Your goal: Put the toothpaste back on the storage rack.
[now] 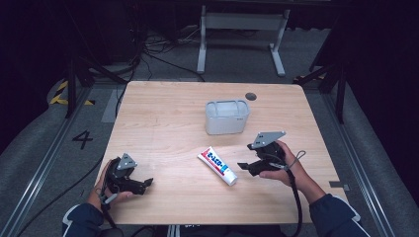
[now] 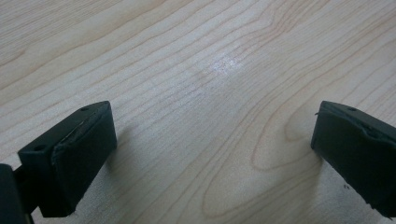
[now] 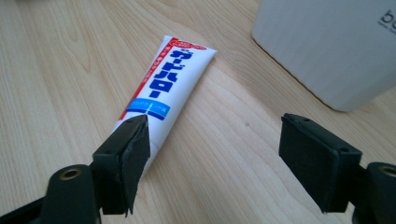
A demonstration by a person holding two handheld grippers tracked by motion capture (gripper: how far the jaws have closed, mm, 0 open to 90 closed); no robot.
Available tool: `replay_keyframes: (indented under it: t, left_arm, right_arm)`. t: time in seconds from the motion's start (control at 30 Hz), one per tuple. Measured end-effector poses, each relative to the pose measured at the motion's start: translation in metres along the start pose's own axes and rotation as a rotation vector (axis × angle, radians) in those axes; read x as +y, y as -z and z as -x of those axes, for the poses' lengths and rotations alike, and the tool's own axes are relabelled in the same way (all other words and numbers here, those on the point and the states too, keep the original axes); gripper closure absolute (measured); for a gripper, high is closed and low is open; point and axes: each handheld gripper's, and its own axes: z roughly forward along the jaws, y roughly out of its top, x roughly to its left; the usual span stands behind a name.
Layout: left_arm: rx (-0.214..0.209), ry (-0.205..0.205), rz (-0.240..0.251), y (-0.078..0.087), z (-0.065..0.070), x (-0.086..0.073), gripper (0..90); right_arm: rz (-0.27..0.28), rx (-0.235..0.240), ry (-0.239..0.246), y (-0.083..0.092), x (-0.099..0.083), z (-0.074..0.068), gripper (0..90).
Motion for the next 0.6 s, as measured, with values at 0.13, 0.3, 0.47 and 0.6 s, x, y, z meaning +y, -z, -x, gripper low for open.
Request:
replay_keyframes:
  t: [0.13,0.3,0.47,0.6]
  left_arm:
    - [0.000,0.000,0.000,0.000,0.000,0.000,0.5]
    - [0.000,-0.003,0.000,0.000,0.000,0.000,0.5]
    - [0.001,0.001,0.001,0.000,0.000,0.000,0.5]
    - [0.001,0.001,0.001,0.000,0.000,0.000,0.5]
  right_arm:
    - [-0.007,0.009,0.008,-0.006,0.008,-0.003,25.8]
    - [-0.021,0.021,0.024,-0.016,0.017,-0.008,26.0]
    - [-0.035,0.037,0.027,-0.027,0.023,-0.012,26.3]
    - [-0.046,0.044,0.036,-0.034,0.028,-0.015,26.6]
